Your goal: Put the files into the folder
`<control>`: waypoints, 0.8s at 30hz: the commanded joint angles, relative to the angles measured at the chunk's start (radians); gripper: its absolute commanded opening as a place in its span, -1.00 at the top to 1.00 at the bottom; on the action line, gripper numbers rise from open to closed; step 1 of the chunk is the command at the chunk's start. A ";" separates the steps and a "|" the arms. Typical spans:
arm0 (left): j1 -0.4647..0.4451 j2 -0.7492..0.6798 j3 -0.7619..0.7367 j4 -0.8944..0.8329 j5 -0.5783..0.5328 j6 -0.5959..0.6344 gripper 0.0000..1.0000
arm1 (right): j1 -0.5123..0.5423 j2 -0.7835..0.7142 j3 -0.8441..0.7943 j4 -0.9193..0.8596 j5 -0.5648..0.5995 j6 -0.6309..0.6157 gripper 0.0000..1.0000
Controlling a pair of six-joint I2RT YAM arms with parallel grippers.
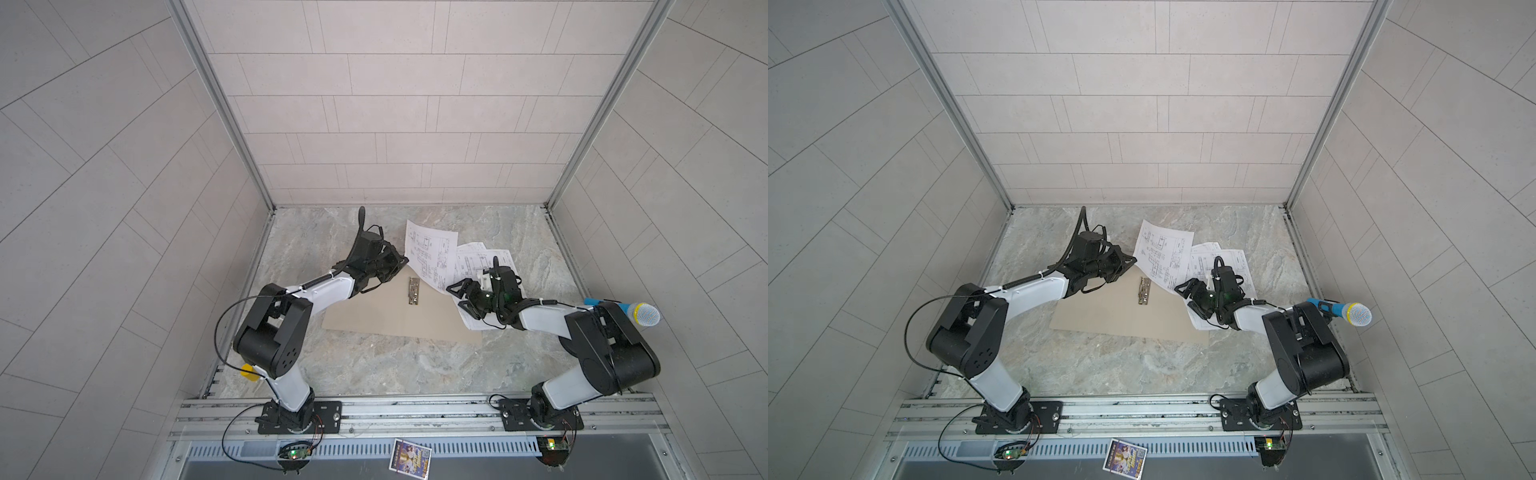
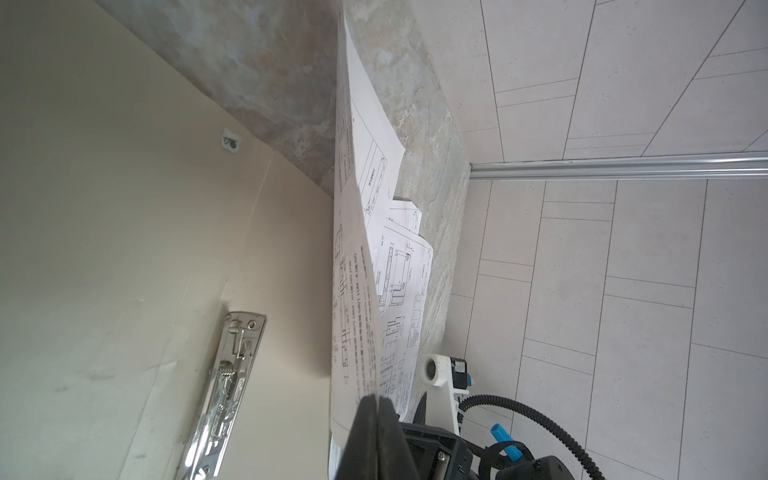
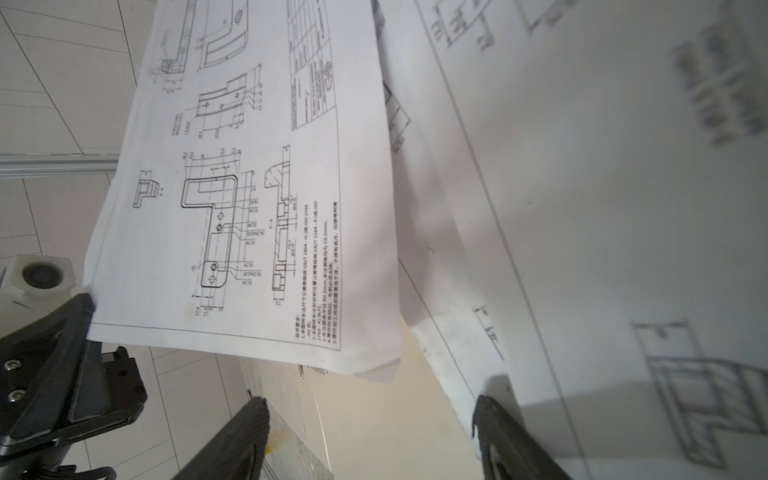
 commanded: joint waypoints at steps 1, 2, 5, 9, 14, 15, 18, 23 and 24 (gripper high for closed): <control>0.010 -0.056 -0.031 0.033 0.009 -0.025 1.00 | 0.019 0.024 -0.007 0.111 0.006 0.097 -0.56; 0.012 -0.060 -0.035 0.034 0.012 -0.027 1.00 | 0.022 0.033 -0.005 0.117 0.008 0.101 -0.56; 0.020 -0.069 -0.053 0.059 0.032 -0.051 1.00 | 0.028 0.082 -0.003 0.195 -0.001 0.143 -0.54; 0.028 -0.093 -0.085 0.068 0.052 -0.063 1.00 | 0.027 0.141 0.024 0.243 0.003 0.155 -0.49; 0.055 -0.142 -0.163 0.104 0.086 -0.092 1.00 | 0.025 0.198 0.072 0.276 0.002 0.142 -0.41; 0.064 -0.152 -0.180 0.111 0.093 -0.097 1.00 | 0.024 0.206 0.080 0.287 0.002 0.143 -0.40; 0.084 -0.177 -0.218 0.117 0.113 -0.095 1.00 | 0.022 0.229 0.114 0.307 -0.009 0.135 -0.35; 0.110 -0.223 -0.254 0.058 0.135 -0.045 1.00 | 0.015 0.255 0.187 0.234 -0.009 0.055 -0.30; 0.116 -0.227 -0.264 0.057 0.141 -0.043 1.00 | 0.013 0.265 0.202 0.230 -0.009 0.043 -0.30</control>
